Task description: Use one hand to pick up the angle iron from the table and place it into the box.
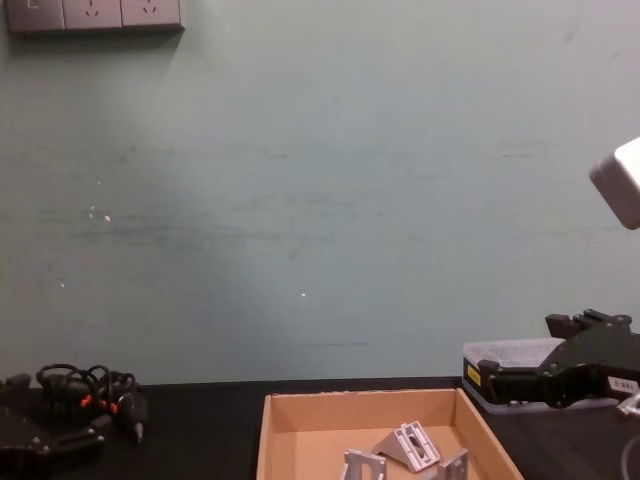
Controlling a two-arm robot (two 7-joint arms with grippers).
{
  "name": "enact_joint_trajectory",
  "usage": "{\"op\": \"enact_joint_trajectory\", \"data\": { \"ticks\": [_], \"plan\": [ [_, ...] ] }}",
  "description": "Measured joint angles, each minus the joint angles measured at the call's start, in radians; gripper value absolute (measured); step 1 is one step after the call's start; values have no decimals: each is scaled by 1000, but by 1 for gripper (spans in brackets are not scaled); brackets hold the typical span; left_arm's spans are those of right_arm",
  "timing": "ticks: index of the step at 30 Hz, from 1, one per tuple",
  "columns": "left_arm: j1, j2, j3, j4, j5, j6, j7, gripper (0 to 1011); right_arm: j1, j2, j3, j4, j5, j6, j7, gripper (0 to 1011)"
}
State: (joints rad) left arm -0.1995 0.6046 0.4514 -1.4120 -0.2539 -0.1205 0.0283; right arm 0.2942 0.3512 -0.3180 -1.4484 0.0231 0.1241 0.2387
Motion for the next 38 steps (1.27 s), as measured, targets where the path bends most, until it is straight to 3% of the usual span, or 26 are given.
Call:
{"op": "enact_joint_trajectory", "data": {
  "ticks": [38],
  "plan": [
    [0, 0, 0, 0, 0, 0, 0, 1000, 9, -1, -6, 6, 1, 1, 6, 1002]
  ]
}}
